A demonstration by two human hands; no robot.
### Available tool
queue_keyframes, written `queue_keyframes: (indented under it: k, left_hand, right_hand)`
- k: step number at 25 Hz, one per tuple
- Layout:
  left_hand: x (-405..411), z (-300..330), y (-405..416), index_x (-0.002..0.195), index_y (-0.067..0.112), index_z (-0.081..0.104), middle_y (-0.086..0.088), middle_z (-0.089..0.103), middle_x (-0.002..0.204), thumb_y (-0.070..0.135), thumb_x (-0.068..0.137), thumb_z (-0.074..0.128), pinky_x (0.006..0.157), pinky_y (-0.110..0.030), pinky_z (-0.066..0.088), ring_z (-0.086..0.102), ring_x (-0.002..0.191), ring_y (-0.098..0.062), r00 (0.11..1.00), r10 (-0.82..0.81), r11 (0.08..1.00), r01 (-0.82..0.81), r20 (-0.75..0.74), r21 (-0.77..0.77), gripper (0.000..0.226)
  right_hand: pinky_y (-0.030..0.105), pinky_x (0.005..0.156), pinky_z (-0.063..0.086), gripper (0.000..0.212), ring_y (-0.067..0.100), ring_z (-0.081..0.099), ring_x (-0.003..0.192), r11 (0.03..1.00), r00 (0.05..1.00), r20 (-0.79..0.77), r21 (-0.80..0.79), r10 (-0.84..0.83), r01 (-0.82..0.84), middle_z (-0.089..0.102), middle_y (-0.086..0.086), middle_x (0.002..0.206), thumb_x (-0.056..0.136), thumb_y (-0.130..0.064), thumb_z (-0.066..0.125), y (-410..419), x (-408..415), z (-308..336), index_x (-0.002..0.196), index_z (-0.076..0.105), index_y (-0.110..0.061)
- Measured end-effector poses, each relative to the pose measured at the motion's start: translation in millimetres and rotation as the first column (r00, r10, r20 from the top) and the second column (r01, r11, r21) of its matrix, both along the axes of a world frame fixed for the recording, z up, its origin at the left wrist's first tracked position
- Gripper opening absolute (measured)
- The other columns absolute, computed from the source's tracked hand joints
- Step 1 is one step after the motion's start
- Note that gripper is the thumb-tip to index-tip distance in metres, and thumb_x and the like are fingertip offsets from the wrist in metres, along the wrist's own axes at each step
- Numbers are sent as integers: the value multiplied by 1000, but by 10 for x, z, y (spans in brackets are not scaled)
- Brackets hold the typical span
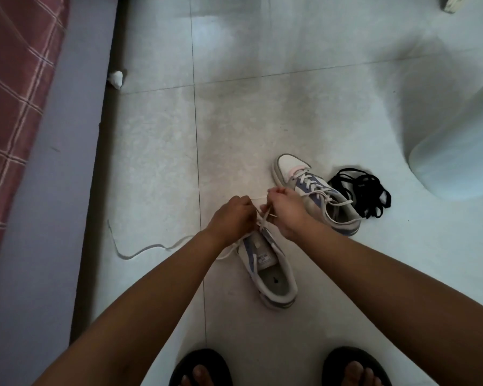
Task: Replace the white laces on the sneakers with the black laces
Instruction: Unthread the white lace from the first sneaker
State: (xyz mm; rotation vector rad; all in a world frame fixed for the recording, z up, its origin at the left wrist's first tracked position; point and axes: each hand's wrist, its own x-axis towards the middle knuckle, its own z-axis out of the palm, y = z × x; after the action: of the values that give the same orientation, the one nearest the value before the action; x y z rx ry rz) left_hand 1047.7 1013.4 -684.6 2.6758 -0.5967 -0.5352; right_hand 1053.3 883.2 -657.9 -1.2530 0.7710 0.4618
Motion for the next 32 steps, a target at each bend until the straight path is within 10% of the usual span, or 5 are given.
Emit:
queue_keyframes:
  k: [8, 13, 18, 24, 32]
  left_hand:
    - [29, -15, 31, 99, 9, 61, -5, 55, 107, 24, 92, 55, 76, -33, 41, 47, 100, -20, 998, -54, 998, 54, -34, 9, 18]
    - [51, 51, 29, 89, 11, 45, -8, 55, 84, 17, 96, 47, 63, -32, 37, 53, 76, -24, 982, 165, 965, -180, -92, -191, 9]
    - [141, 7, 249, 94, 8, 46, -16, 60, 98, 19, 98, 46, 69, -25, 46, 58, 85, -26, 409, 846, 310, -900, -342, -307, 12]
    - [107, -91, 335, 114, 11, 66, -13, 56, 122, 20, 92, 56, 90, -36, 38, 50, 111, -30, 975, 155, 988, -154, 158, -18, 26]
    - [249, -102, 408, 126, 31, 60, -6, 47, 134, 19, 93, 55, 90, -31, 34, 45, 117, -24, 969, -229, 954, 204, 96, 222, 35]
  right_hand:
    - [23, 56, 50, 17, 12, 55, 61, 924, 950, 74, -270, 302, -272, 54, 5, 81, 90, -5, 48, -676, -335, 495, 98, 57, -16]
    - [35, 88, 40, 35, 31, 45, 112, -107, 511, -346, -892, 787, -438, 43, 14, 126, 90, -36, 50, -526, -696, 153, 118, 50, -13]
    - [32, 66, 34, 34, 30, 61, 99, -253, 292, -488, -774, 822, -580, 63, 9, 110, 96, -45, 39, -295, -708, -159, 110, 44, -14]
    - [32, 60, 33, 28, 31, 62, 92, -251, 278, -443, -812, 852, -526, 65, 9, 104, 94, -39, 39, -292, -636, -247, 105, 48, -14]
    - [31, 59, 32, 26, 30, 62, 88, -206, 296, -404, -826, 866, -525, 65, 8, 100, 92, -38, 41, -309, -666, -283, 104, 48, -16]
